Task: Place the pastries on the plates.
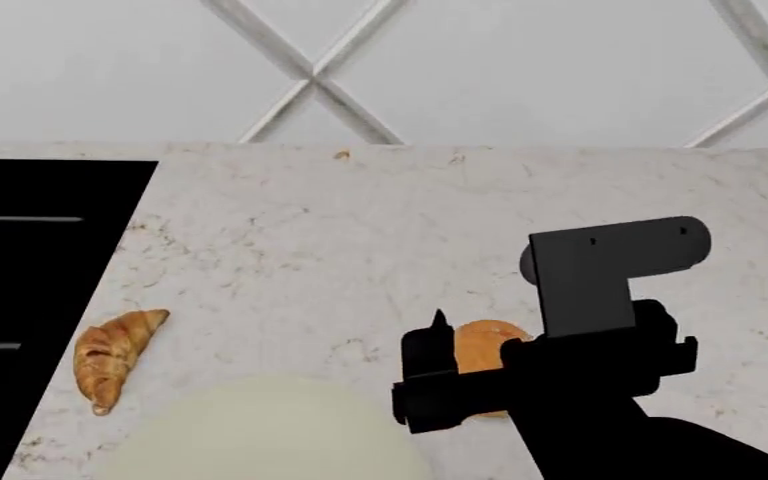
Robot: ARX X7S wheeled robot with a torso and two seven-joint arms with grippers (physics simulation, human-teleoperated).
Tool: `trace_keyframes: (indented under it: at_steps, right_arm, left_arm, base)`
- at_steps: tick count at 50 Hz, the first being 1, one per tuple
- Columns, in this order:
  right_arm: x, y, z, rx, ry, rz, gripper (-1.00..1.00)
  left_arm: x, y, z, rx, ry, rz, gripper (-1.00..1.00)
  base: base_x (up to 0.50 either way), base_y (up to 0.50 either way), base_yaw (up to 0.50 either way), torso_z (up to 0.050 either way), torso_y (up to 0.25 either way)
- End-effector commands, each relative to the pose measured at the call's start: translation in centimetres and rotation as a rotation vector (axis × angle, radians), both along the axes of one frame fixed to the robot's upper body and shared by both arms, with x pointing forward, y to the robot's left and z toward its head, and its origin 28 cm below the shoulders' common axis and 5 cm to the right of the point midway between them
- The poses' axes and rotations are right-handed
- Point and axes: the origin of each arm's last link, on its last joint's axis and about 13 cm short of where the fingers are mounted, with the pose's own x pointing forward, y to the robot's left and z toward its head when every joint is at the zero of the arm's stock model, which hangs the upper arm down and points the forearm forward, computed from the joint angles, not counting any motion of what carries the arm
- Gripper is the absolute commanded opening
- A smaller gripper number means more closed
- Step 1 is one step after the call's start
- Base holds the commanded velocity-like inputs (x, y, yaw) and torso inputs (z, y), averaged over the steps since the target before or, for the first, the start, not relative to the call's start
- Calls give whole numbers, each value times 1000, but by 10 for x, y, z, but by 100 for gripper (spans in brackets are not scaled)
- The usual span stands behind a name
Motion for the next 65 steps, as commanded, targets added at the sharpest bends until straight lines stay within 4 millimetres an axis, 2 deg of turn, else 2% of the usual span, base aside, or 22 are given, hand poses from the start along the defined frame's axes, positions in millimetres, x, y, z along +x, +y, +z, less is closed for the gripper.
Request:
trace_keyframes:
  at_steps: [1, 14, 40, 62, 63, 65]
  right_arm:
    - [15, 5, -20, -3, 72, 5, 100]
    - [32, -3, -32, -34, 97, -95, 100]
    - [28, 9, -50, -29, 169, -25, 100]
    - [33, 9, -61, -37, 204, -39, 100]
    - [32, 9, -61, -39, 199, -41, -100]
    - [32, 8, -61, -40, 196, -44, -100]
  left_arm:
    - [0, 1, 0, 1, 6, -4, 100]
    - [1, 0, 0, -3, 12, -11, 100]
    - [-5, -1, -2, -8, 21, -26, 100]
    - [-7, -1, -1, -12, 25, -24, 100]
    - [-7, -1, -1, -12, 25, -24, 100]
    - [-8, -1, -1, -13, 25, -23, 100]
  base:
    - [0, 0, 0, 0, 0]
    - [0, 0, 0, 0, 0]
    - [0, 0, 0, 0, 0]
    - [0, 0, 0, 0, 0]
    - [0, 0, 0, 0, 0]
    - [0, 0, 1, 0, 0]
